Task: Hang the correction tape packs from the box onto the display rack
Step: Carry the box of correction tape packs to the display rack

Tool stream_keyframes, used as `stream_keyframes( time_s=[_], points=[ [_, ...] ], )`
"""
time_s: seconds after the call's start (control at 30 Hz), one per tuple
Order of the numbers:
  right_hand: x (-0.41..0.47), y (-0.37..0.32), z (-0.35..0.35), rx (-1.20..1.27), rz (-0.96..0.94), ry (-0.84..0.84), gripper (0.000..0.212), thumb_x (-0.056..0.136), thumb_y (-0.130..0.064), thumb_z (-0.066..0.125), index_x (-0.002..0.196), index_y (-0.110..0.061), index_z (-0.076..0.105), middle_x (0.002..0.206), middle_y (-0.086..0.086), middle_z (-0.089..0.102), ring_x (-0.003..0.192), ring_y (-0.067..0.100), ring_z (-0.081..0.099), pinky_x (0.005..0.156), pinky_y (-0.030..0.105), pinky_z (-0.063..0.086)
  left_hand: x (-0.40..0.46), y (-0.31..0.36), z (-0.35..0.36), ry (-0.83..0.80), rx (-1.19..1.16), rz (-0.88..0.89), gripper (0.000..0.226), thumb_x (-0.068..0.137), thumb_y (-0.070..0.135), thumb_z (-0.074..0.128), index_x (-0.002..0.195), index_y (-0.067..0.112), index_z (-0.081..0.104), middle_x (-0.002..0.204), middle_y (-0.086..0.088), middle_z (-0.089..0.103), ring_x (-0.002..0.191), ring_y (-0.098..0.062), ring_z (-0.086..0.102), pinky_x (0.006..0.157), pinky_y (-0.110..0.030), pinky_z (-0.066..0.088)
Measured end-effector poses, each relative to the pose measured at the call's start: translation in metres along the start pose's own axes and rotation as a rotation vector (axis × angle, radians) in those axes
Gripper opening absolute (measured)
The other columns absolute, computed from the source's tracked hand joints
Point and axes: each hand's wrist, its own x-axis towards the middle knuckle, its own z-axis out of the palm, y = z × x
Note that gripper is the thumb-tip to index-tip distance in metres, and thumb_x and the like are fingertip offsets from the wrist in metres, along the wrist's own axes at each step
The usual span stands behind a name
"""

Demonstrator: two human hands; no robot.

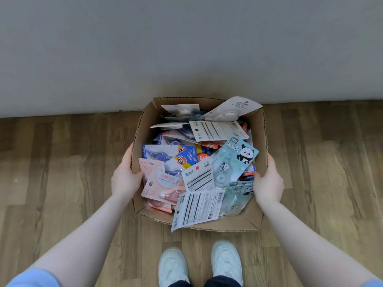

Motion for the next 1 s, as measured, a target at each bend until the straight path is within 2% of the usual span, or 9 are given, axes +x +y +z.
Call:
stream_keyframes(
  time_s=[0.13,0.23,0.33,0.43,0.53,0.67,0.8,0.87,1.0],
  points=[
    [0.000,0.002,-0.001,0.007,-0.016,0.003,0.057,0.090,-0.004,0.047,0.138,-0.034,0.039,0.092,0.014,0.065,0.086,0.035,0.057,0.066,0.033,0.043,-0.001,0.000,0.001,0.020,-0.003,0.006,0.068,0.082,0.005,0.051,0.137,0.041,0.035,0.119,0.006,0.062,0.108,-0.025,0.056,0.083,-0.033,0.042],
    [-0.002,0.002,-0.007,0.007,-0.043,0.004,0.054,0.089,-0.002,0.045,0.136,-0.029,0.042,0.096,0.011,0.066,0.088,0.034,0.057,0.066,0.032,0.042,-0.005,0.005,-0.003,0.026,0.005,0.022,0.062,0.085,0.004,0.049,0.136,0.039,0.038,0.121,0.005,0.061,0.110,-0.024,0.055,0.082,-0.030,0.039],
    [-0.010,-0.001,-0.024,-0.001,-0.067,0.006,0.050,0.088,-0.001,0.045,0.131,-0.026,0.047,0.097,0.012,0.066,0.084,0.031,0.053,0.068,0.031,0.040,-0.017,0.017,-0.014,0.025,0.037,0.043,0.062,0.084,0.004,0.048,0.135,0.038,0.040,0.121,0.005,0.061,0.109,-0.024,0.054,0.080,-0.029,0.037],
    [-0.024,-0.008,-0.055,0.008,-0.077,0.001,0.049,0.088,-0.001,0.045,0.132,-0.023,0.047,0.106,0.013,0.065,0.094,0.034,0.057,0.076,0.035,0.045,-0.036,0.034,-0.032,0.022,0.044,0.058,0.061,0.085,0.006,0.049,0.135,0.038,0.039,0.122,0.003,0.060,0.110,-0.026,0.053,0.080,-0.030,0.037],
    [-0.043,-0.019,-0.096,0.015,-0.094,-0.005,0.049,0.090,-0.002,0.047,0.135,-0.021,0.046,0.115,0.013,0.064,0.104,0.036,0.056,0.081,0.037,0.046,-0.063,0.060,-0.059,0.019,0.028,0.090,0.058,0.086,0.008,0.054,0.134,0.036,0.039,0.125,0.003,0.058,0.112,-0.026,0.053,0.082,-0.033,0.038],
    [-0.069,-0.038,-0.167,0.037,-0.099,-0.024,0.050,0.091,-0.006,0.048,0.137,-0.023,0.043,0.120,0.011,0.061,0.107,0.034,0.055,0.082,0.037,0.046,-0.110,0.108,-0.103,0.011,0.025,0.139,0.055,0.084,0.011,0.057,0.129,0.037,0.039,0.122,0.006,0.058,0.109,-0.023,0.053,0.085,-0.035,0.041],
    [-0.098,-0.054,-0.246,0.082,-0.112,-0.049,0.046,0.089,-0.007,0.045,0.129,-0.028,0.048,0.112,0.006,0.064,0.094,0.028,0.056,0.071,0.033,0.047,-0.158,0.159,-0.150,-0.001,0.009,0.143,0.056,0.083,0.012,0.057,0.127,0.042,0.038,0.119,0.006,0.059,0.102,-0.019,0.053,0.081,-0.036,0.045],
    [-0.113,-0.062,-0.285,0.114,-0.132,-0.048,0.043,0.088,-0.008,0.044,0.124,-0.031,0.050,0.106,0.002,0.064,0.087,0.023,0.055,0.064,0.030,0.042,-0.181,0.185,-0.173,0.001,-0.001,0.155,0.058,0.083,0.011,0.058,0.128,0.042,0.038,0.121,0.005,0.058,0.098,-0.016,0.050,0.078,-0.035,0.045],
    [-0.146,-0.074,-0.353,0.161,-0.157,-0.013,0.046,0.086,-0.008,0.045,0.124,-0.035,0.051,0.103,-0.003,0.064,0.086,0.020,0.056,0.062,0.029,0.041,-0.224,0.231,-0.214,0.002,-0.021,0.191,0.060,0.081,0.009,0.055,0.129,0.043,0.040,0.111,0.006,0.061,0.095,-0.016,0.052,0.075,-0.034,0.045]
  ],
)
